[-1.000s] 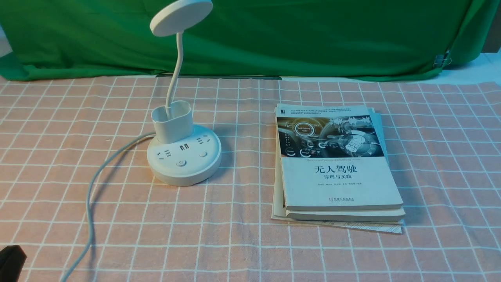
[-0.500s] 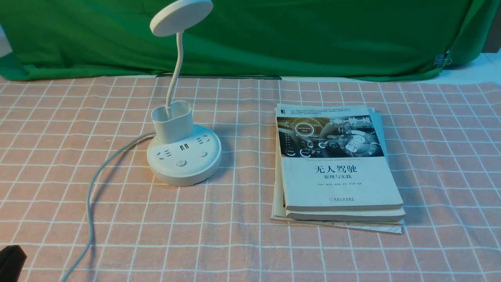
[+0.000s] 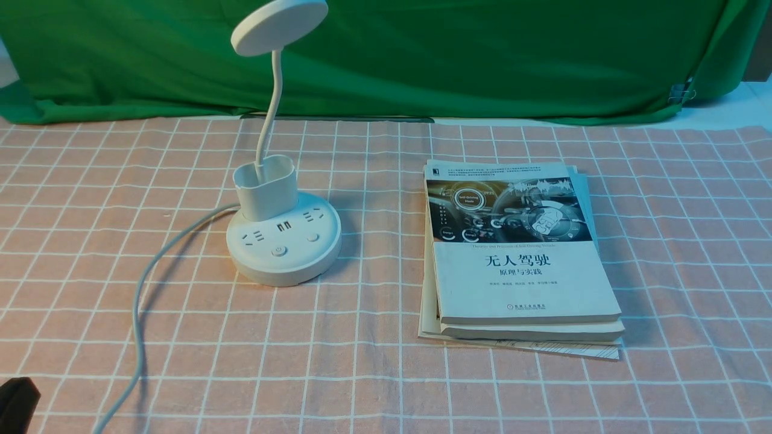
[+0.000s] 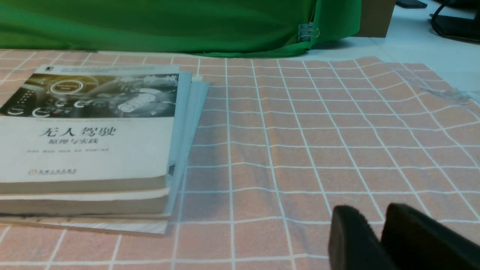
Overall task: Turn on the table lamp on the pink coffee tablecloth with your hand.
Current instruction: 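Press the power button on the lamp base to turn the lamp on with the left gripper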
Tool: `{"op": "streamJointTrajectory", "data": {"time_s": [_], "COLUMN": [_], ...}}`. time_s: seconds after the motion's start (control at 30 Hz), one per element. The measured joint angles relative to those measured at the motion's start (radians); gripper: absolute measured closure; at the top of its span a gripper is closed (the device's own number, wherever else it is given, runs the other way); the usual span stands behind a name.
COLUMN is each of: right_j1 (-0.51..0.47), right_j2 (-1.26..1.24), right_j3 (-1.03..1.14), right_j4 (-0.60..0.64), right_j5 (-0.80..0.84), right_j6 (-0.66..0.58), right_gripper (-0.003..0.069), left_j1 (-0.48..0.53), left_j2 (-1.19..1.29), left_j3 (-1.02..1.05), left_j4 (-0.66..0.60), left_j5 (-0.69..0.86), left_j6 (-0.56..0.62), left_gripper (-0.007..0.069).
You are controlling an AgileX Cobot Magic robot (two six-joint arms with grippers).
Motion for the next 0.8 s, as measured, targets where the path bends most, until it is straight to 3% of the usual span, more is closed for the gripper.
{"op": "streamJointTrajectory", "data": {"time_s": [0.2, 0.47, 0.6, 0.73, 0.8], "right_j1": [0.000, 0.000, 0.000, 0.000, 0.000], "right_j2": [0.000, 0.000, 0.000, 0.000, 0.000], "right_j3": [0.000, 0.000, 0.000, 0.000, 0.000], "right_j4": [0.000, 0.000, 0.000, 0.000, 0.000], "right_j5": [0.001, 0.001, 0.001, 0.001, 0.001], "right_j6": [0.000, 0.000, 0.000, 0.000, 0.000], "right_gripper": [0.0461, 0.0461, 0.0461, 0.0461, 0.0461], "left_j1": [0.000, 0.000, 0.000, 0.000, 0.000], "left_j2": [0.000, 0.000, 0.000, 0.000, 0.000], "left_j3": [0.000, 0.000, 0.000, 0.000, 0.000], "left_j4": [0.006, 0.059, 0.065, 0.059, 0.058], "left_j5": [-0.077, -0.484, -0.587, -0.717, -0.790], "left_j6": [0.015, 0.030, 0.028, -0.075, -0.217], "left_gripper": [0.0622, 0.0622, 0.0622, 0.0622, 0.0622]}}
